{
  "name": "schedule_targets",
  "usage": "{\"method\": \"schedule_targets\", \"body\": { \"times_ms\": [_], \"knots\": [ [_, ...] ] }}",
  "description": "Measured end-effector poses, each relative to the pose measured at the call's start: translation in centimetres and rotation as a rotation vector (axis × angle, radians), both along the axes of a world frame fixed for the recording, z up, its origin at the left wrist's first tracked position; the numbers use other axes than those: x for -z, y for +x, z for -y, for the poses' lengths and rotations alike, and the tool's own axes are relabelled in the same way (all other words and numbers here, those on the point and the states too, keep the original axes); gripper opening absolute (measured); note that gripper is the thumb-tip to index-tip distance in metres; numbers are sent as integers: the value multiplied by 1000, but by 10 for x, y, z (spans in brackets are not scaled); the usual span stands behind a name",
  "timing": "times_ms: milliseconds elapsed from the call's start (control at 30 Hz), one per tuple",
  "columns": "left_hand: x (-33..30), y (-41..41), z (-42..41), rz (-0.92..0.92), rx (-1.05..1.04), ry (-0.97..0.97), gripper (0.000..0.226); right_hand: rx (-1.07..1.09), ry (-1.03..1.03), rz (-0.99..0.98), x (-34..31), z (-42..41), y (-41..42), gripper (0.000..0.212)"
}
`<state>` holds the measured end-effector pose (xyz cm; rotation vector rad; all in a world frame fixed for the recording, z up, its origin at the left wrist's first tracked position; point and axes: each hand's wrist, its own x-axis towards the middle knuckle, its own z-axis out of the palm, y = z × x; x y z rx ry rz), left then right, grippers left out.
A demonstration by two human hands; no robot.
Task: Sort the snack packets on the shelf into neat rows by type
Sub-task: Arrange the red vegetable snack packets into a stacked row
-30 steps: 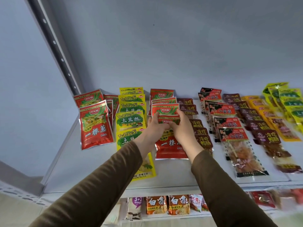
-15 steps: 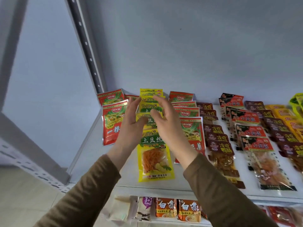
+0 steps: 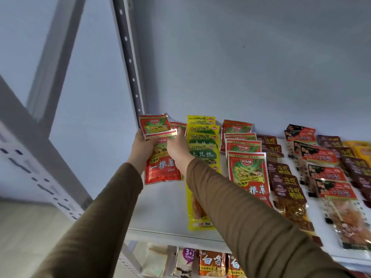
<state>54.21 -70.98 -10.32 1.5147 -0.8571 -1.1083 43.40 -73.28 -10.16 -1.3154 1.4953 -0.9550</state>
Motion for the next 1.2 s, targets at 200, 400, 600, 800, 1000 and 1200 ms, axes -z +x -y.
{"method": "schedule_targets", "body": {
  "times_ms": [200,400,600,800,1000,1200],
  "knots": [
    [5,-1,-10,19,-92,-168,67,6,-83,-71,13,-8,3,64],
    [4,7,-27,-48,-131,-204,57,36,-164,-71,26,-13,8,68],
    [13,16,-43,166,-43,40,45,-19,-29,183,32,-30,-7,65],
    [16,23,-47,569,115,135,55,-52,-19,64,47,-37,-10,55],
    [22,16,-43,521,240,74,44,-44,-21,22,53,-40,-1,49],
    [27,13,-32,454,273,48,40,84,45,245,48,-26,7,57]
  ]
}}
